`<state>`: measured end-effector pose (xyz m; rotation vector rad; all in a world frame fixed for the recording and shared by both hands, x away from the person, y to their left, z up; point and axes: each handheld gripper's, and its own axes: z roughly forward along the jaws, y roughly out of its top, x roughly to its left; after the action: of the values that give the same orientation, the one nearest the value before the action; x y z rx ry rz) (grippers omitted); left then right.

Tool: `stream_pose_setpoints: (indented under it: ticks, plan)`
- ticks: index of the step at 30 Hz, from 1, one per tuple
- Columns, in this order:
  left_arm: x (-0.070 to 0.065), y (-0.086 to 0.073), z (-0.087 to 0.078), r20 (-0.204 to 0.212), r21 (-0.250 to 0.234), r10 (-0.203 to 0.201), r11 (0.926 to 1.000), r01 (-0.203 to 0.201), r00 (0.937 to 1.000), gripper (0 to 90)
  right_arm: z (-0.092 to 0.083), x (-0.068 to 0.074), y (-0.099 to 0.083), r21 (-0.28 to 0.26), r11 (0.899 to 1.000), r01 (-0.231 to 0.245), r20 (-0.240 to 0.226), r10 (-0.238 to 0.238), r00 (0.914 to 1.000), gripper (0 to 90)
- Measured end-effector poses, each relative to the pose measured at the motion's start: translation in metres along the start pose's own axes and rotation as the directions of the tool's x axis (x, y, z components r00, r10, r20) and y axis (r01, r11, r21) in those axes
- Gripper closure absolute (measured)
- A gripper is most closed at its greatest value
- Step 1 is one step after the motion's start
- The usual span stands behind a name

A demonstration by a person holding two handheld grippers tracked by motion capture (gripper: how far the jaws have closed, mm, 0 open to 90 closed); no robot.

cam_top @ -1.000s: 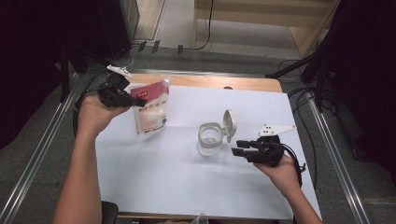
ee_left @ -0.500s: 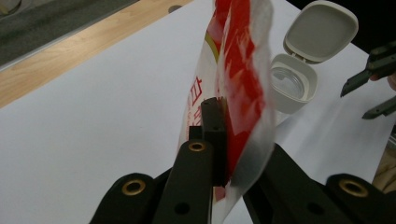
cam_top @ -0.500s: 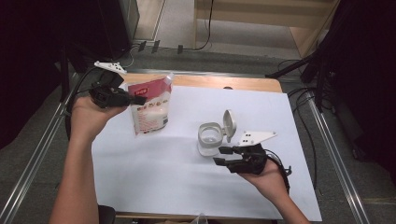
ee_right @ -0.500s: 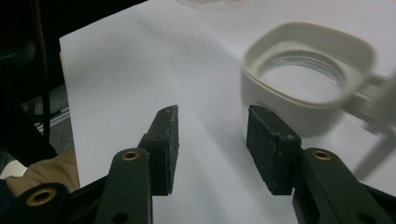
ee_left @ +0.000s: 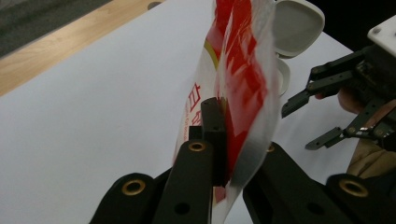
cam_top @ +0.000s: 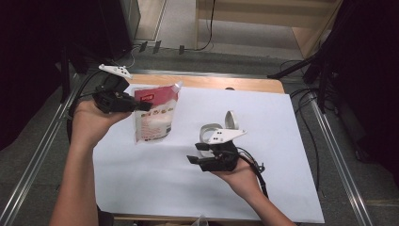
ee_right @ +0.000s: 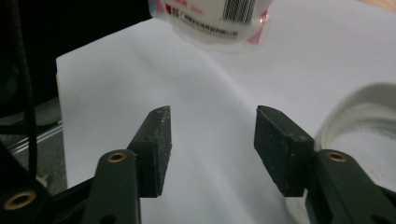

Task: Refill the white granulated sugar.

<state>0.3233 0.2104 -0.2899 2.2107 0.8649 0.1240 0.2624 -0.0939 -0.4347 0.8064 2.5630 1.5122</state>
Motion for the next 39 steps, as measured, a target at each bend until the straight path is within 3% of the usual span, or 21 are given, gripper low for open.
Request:
stream_pose_setpoints:
  ticks: [6, 13, 17, 20, 25, 33, 35, 39]
  plan:
    - [-0.010, 0.002, -0.003, 0.005, 0.000, 0.020, 0.9998, -0.020, 0.9998, 90.0, 0.026, 0.007, 0.007, 0.005, 1.000, -0.020, -0.009, 0.020, 0.9998, 43.7]
    - [-0.017, 0.003, -0.007, 0.028, -0.007, 0.025, 0.9997, -0.024, 0.9993, 90.0, 0.051, 0.017, 0.008, 0.018, 1.000, 0.011, 0.002, -0.011, 0.9999, 41.5]
    - [-0.021, 0.003, -0.009, 0.028, -0.013, 0.027, 0.9996, -0.027, 0.9992, 90.0, 0.066, 0.011, 0.005, 0.010, 0.998, -0.058, -0.032, 0.058, 0.9978, 42.0]
    - [-0.025, 0.004, -0.009, 0.035, -0.015, 0.029, 0.9995, -0.028, 0.9990, 90.0, 0.076, 0.009, 0.003, 0.001, 0.998, -0.058, -0.003, 0.058, 0.9983, 41.7]
    - [-0.030, 0.007, -0.004, 0.057, 0.002, 0.042, 0.9991, -0.042, 0.9975, 90.0, 0.094, 0.009, 0.002, -0.011, 0.995, -0.100, 0.032, 0.101, 0.9944, 40.6]
    - [-0.035, 0.010, 0.006, 0.068, 0.044, 0.045, 0.9979, -0.048, 0.9967, 90.0, 0.109, 0.008, -0.003, -0.041, 0.997, -0.061, 0.133, 0.066, 0.9889, 40.2]
    - [-0.036, 0.011, 0.007, 0.070, 0.043, 0.040, 0.9981, -0.043, 0.9968, 90.0, 0.109, 0.009, -0.004, -0.047, 0.997, -0.058, 0.139, 0.064, 0.9882, 45.0]
    - [-0.037, 0.012, 0.007, 0.065, 0.044, 0.044, 0.9979, -0.047, 0.9969, 90.0, 0.109, 0.010, -0.004, -0.071, 0.995, -0.064, 0.157, 0.075, 0.9848, 43.9]
